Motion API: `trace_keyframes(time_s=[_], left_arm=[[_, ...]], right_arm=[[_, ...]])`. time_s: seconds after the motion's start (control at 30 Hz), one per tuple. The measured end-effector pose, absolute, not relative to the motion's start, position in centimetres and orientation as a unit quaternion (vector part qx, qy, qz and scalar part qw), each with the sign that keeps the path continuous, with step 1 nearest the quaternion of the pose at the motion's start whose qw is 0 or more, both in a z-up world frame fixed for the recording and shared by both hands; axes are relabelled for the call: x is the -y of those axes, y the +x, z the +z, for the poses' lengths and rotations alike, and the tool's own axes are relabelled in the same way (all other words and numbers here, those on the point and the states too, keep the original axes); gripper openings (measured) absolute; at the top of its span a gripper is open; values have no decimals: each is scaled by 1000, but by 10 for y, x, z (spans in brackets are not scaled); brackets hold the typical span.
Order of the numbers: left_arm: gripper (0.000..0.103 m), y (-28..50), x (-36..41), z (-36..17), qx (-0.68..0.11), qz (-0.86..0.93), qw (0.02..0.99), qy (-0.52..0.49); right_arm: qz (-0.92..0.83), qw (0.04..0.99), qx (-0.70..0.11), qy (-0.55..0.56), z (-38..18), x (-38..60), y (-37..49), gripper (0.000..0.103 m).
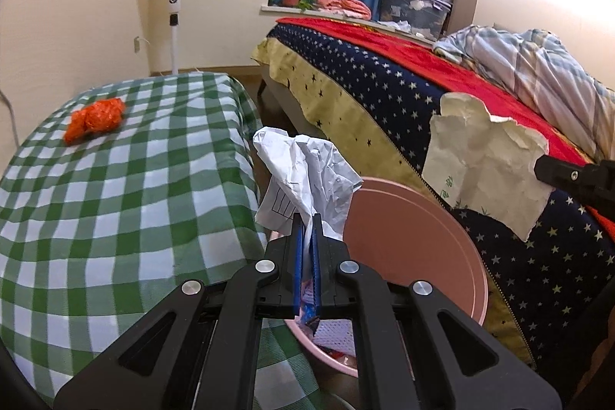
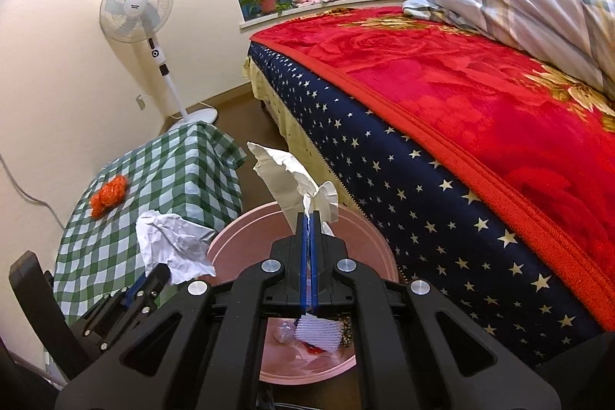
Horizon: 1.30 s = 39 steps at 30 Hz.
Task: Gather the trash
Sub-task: 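Open the right tool over the pink bin while the left tool releases the tissue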
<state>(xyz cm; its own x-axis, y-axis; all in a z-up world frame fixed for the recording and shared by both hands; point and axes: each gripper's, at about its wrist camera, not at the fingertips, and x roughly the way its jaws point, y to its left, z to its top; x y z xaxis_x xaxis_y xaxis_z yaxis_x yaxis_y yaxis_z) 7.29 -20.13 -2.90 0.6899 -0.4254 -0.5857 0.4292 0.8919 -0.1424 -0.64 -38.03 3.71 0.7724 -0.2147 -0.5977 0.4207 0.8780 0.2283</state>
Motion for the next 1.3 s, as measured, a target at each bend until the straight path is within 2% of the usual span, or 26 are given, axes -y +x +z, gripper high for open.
trace_keyframes(time_s=[0.6,0.7,0.73,0.8,0.83,0.9,1.3], left_arm=[[4,75,213,-40,-335,-248,909,10],[6,77,214,-42,-343,-260,902,4],[14,78,214,-43,-346,-261,901,4],[26,79,214,-45,-353,-261,898,5],[27,78,214,-46,-354,-260,898,6],[27,78,212,-46,-356,-257,898,6],[27,78,184,-34,-345,-233,909,-7]], right_arm=[[-184,921,-293,180,33,384,-3,2],[-188,920,-295,176,33,384,-3,6],[-192,919,-296,173,33,384,-3,6],[-195,918,-297,173,32,384,-3,18],[-198,918,-297,173,32,384,-4,28],[-205,917,-295,173,33,385,-5,38],[-192,926,-288,152,32,371,-6,40]])
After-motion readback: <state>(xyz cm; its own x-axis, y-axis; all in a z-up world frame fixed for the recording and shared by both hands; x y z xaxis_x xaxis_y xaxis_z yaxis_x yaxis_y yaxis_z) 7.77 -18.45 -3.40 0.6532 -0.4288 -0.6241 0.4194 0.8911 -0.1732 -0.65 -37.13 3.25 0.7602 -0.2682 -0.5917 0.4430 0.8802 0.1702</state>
